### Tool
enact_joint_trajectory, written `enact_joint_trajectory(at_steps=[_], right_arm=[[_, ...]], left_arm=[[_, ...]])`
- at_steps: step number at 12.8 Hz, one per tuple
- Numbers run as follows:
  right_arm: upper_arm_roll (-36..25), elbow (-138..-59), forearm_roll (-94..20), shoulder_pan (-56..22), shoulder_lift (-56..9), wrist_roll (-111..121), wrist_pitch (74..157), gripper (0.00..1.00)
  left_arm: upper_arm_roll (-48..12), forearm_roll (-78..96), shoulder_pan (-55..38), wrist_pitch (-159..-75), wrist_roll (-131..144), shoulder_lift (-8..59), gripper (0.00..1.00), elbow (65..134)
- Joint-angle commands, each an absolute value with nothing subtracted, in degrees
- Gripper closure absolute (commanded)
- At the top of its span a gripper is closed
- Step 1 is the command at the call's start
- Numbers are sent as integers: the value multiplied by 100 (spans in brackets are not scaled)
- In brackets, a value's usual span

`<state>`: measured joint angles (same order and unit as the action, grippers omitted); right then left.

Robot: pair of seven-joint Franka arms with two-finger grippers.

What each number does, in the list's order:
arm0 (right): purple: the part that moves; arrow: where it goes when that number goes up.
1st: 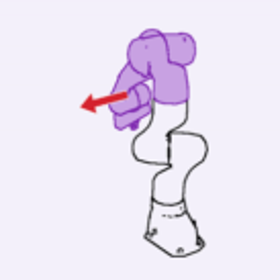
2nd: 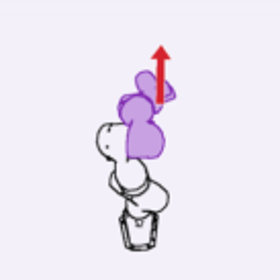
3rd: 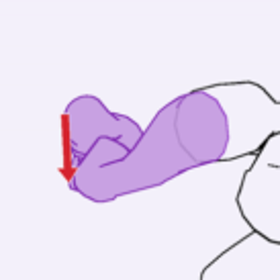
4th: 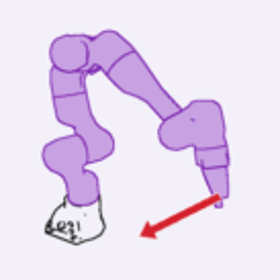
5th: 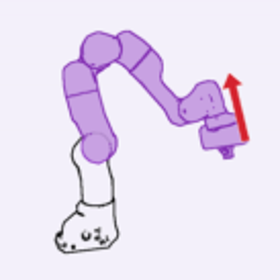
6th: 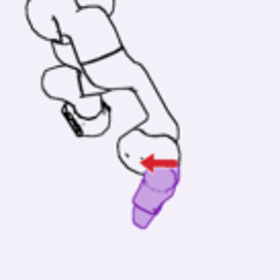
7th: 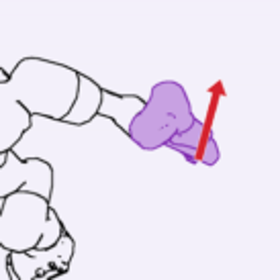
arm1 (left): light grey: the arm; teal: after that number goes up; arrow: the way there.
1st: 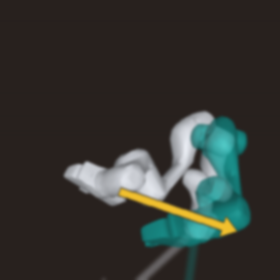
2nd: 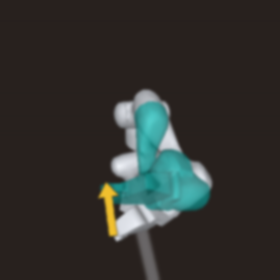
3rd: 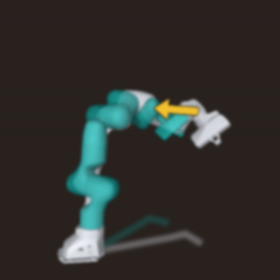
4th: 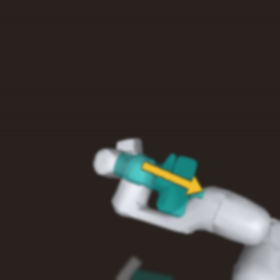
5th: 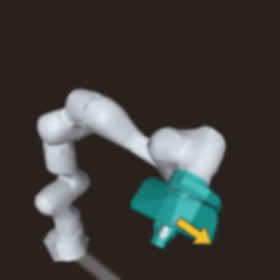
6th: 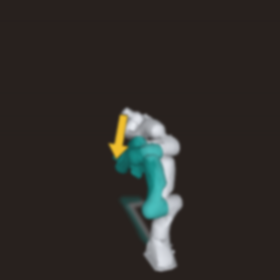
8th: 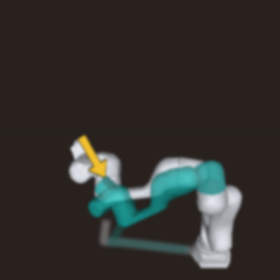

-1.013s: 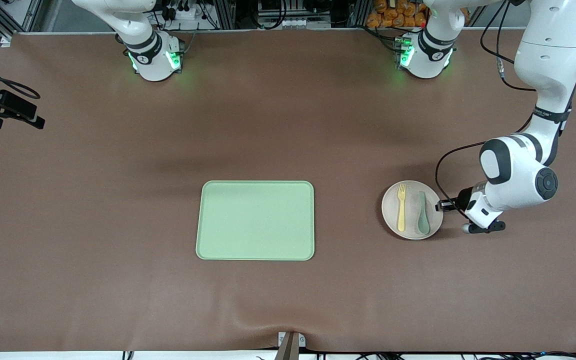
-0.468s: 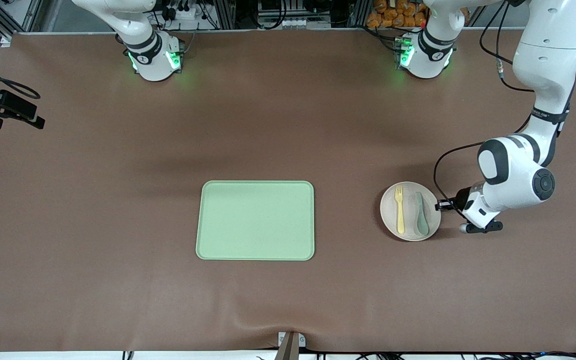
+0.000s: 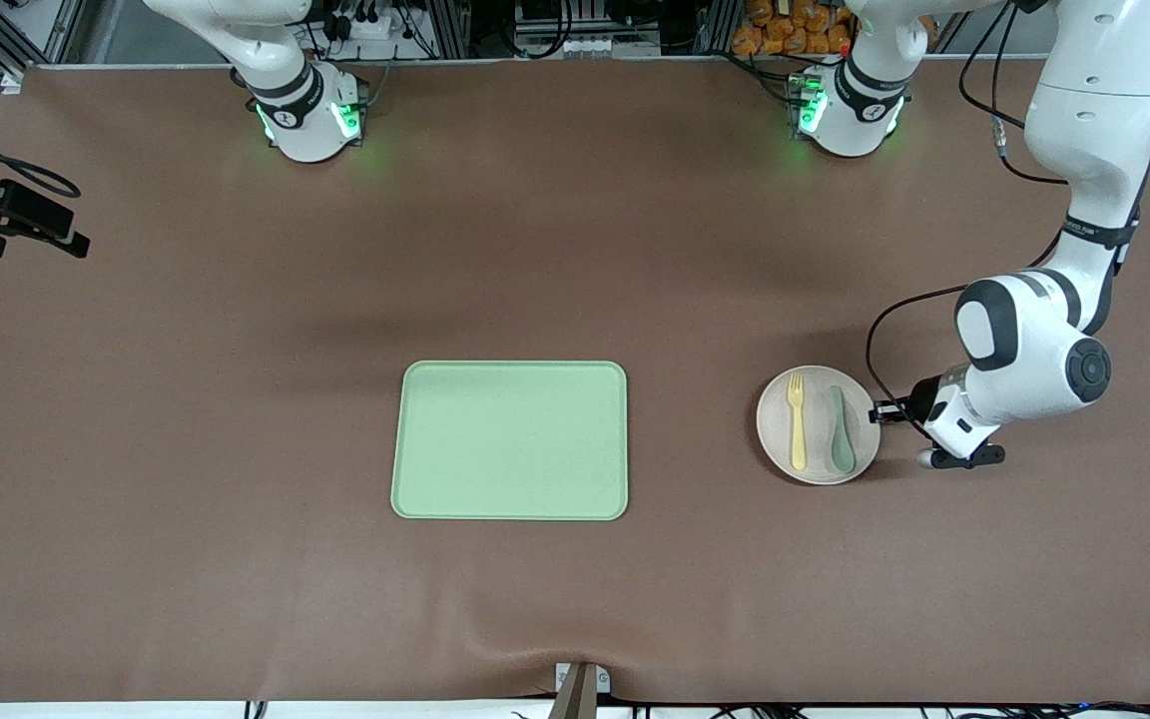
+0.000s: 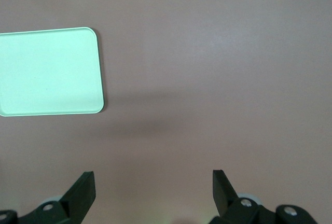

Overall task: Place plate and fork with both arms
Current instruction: 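Lower the left gripper onto the plate rim and close it, then drag the plate with the left gripper onto the green tray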

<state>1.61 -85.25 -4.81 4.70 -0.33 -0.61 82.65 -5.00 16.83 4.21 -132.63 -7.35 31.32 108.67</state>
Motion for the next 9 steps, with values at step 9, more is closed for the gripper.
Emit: enact_joint_trajectory(at_steps=[9], right_arm=[[193, -8534, -580, 554, -9, -53, 8227, 0]], left_arm=[[-1151, 1705, -245, -12199, -529, 3278, 100, 9220]])
